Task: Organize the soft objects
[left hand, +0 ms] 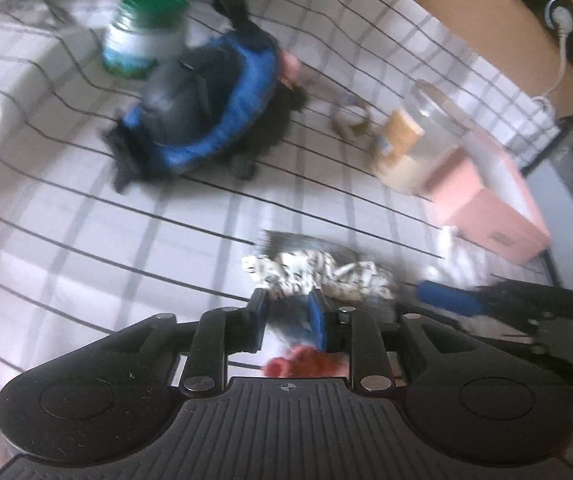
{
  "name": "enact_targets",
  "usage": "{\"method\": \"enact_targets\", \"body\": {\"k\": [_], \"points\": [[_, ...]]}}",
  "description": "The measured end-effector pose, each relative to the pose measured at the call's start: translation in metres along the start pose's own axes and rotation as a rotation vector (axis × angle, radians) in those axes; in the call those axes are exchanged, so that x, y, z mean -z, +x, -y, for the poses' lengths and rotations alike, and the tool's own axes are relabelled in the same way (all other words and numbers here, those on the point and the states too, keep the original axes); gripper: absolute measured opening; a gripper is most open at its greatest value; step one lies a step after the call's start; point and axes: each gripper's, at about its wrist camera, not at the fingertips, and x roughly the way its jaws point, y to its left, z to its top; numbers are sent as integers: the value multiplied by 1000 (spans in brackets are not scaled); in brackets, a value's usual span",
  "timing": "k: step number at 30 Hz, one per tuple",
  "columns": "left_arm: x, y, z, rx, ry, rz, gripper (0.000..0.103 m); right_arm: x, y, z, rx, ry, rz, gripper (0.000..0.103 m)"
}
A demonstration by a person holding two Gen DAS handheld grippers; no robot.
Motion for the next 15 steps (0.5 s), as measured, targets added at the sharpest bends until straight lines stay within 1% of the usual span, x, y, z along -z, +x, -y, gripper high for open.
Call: {"method": "enact_targets", "body": {"k": [4, 6, 8, 10, 12, 14, 15], "points": [[0, 5, 10, 129, 15, -58, 31, 1, 1, 2, -11, -7, 9, 29], [2, 7, 18, 146, 41, -78, 32, 3, 0, 2, -11, -6, 15, 29], [2, 11, 27, 136, 73, -92, 34, 3, 0, 0, -10, -11, 20, 30], [2, 15, 35, 107, 115, -97, 34, 3, -1, -1, -7, -25, 18, 30], [1, 16, 44, 68, 165, -93, 34, 3, -5, 2, -8, -26, 11, 30], [1, 18, 52, 21, 214, -88, 34, 3, -14, 12, -4, 6, 25, 30], [2, 18, 55, 3, 236, -86, 34, 3, -19, 17, 4, 24, 30, 35]]}}
